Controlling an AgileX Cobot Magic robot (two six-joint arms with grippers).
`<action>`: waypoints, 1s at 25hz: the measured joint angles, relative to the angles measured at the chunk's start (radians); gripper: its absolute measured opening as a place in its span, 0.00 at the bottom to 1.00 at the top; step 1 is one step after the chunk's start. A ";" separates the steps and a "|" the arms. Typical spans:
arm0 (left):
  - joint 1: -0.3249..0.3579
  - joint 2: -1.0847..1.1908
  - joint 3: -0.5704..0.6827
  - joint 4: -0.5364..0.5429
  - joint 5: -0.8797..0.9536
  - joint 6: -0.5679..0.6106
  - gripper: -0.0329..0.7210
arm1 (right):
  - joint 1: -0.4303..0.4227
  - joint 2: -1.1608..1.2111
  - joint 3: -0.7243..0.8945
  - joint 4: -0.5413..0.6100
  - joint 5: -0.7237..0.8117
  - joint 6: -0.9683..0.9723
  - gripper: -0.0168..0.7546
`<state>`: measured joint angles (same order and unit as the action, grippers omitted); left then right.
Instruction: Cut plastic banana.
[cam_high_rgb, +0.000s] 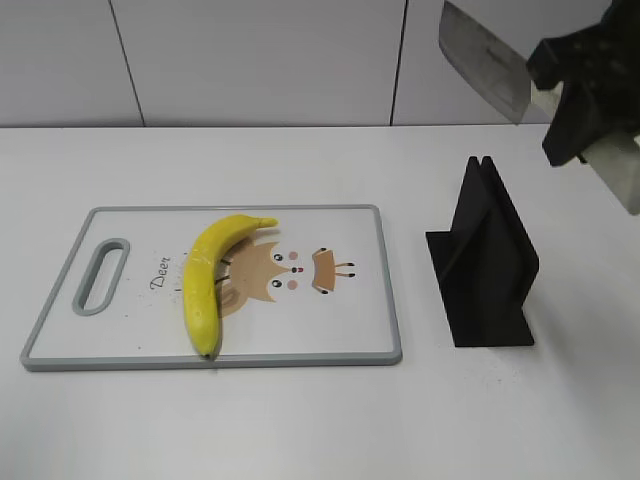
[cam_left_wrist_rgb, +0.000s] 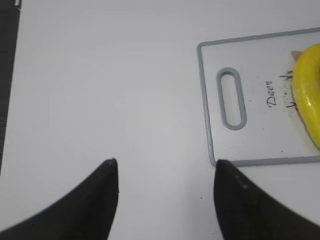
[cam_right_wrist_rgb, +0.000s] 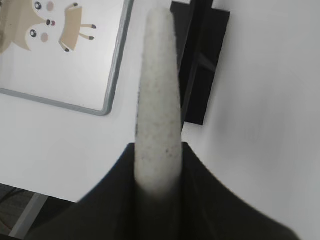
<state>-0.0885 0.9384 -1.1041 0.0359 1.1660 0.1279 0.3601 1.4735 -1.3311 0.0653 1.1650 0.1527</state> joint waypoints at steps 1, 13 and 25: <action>0.000 -0.028 0.000 0.006 0.002 -0.009 0.81 | 0.000 -0.008 0.031 -0.003 -0.007 0.017 0.25; 0.000 -0.424 0.186 0.009 -0.004 -0.035 0.81 | 0.000 -0.040 0.256 -0.014 -0.182 0.130 0.25; -0.001 -0.814 0.524 -0.055 -0.014 -0.038 0.79 | 0.000 -0.035 0.288 -0.014 -0.243 0.167 0.25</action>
<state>-0.0892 0.1248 -0.5802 -0.0189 1.1523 0.0901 0.3601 1.4381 -1.0429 0.0508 0.9223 0.3195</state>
